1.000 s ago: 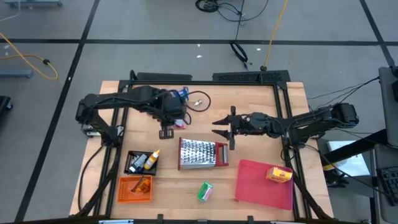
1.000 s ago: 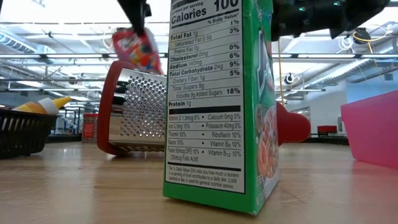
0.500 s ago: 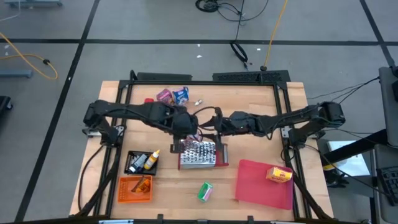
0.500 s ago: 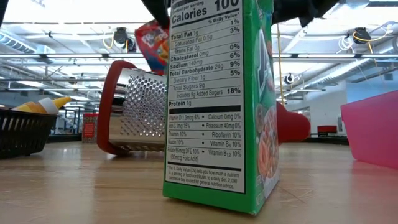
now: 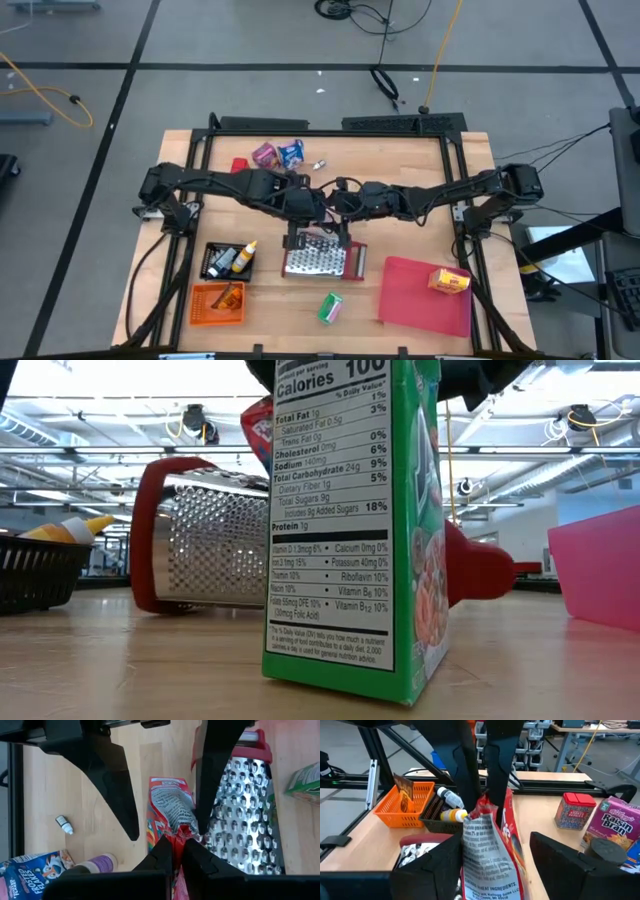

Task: Pick & Place Kitchen Items
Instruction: Put the red cereal box into the pink bin

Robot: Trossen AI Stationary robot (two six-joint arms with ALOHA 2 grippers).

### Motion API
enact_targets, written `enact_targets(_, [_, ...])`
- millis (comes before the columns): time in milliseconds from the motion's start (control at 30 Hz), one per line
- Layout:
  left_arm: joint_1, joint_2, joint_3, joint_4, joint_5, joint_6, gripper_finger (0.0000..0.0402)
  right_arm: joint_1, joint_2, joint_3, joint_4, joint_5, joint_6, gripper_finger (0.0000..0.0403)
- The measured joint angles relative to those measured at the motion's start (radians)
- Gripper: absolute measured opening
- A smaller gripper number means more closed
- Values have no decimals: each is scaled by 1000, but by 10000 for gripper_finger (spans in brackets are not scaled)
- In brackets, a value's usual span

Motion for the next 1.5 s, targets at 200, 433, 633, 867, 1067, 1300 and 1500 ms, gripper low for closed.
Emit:
enact_targets(200, [0,0,0,12,-3,6,6,0,-1,0,-1,-1,7,186])
enact_targets(433, [1,0,0,14,-5,16,26,1,-1,0,-6,-13,11,83])
enact_targets(633, [0,-1,0,12,0,16,58,10,-1,0,-9,-23,8,33])
enact_targets(867, [-1,-17,0,-28,-24,12,77,9,-16,0,-29,-12,0,29])
enact_targets(1067, [-1,-86,-1,-133,-70,-55,81,13,-82,0,-125,43,-17,26])
enact_targets(1300, [-4,-193,0,-151,-151,-184,81,73,-207,-2,-300,115,-17,26])
enact_targets(1500, [-29,-230,0,-149,-245,-272,81,191,-338,-69,-356,120,40,24])
